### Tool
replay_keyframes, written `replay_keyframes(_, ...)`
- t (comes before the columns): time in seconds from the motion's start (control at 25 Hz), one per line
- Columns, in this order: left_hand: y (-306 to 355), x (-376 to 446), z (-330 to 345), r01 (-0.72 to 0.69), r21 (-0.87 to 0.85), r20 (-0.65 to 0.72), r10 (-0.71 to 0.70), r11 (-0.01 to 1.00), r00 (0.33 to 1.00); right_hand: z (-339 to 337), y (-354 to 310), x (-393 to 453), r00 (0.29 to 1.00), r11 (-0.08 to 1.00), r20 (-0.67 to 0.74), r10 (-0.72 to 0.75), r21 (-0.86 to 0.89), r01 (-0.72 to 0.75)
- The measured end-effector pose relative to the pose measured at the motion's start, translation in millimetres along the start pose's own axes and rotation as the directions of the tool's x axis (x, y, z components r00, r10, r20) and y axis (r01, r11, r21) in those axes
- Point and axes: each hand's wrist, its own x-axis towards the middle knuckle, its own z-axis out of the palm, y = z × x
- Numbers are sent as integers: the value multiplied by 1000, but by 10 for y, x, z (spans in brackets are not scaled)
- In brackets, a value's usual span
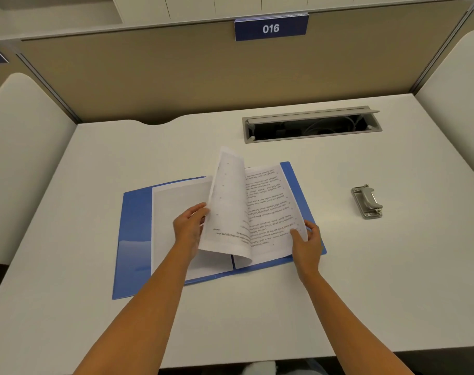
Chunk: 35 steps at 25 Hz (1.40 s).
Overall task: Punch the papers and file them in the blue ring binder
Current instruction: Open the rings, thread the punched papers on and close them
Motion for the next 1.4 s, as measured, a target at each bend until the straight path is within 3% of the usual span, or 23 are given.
replay_keyframes(0.16,-180,100,-533,19,-27,-154,-23,999,988,-53,63,37,998,997,-43,37,-70,-40)
replay_keyframes(0.32,-236,115,-824,0,210,-370,79,978,926,-45,113,73,996,992,-65,65,-102,-71)
replay_keyframes(0.72,-277,73,-990,-52,371,-484,241,927,842,-4,125,93,989,990,-114,92,-101,-104)
replay_keyframes(1.08,-241,49,-794,239,556,-661,250,796,708,14,3,80,986,986,-123,114,-109,-128)
replay_keyframes(1.16,-217,19,-609,145,601,-605,329,786,725,24,-91,1,993,991,-115,11,-131,-26)
replay_keyframes(1.24,-188,-61,-289,-146,616,-440,492,774,751,33,-174,-93,985,977,-52,-163,-145,154)
replay_keyframes(1.32,-132,-175,98,-416,512,-271,601,752,752,72,-224,-148,949,938,120,-293,-156,309)
replay_keyframes(1.4,-80,-290,452,-455,386,-132,536,802,834,129,-253,-187,891,929,351,-288,-124,349)
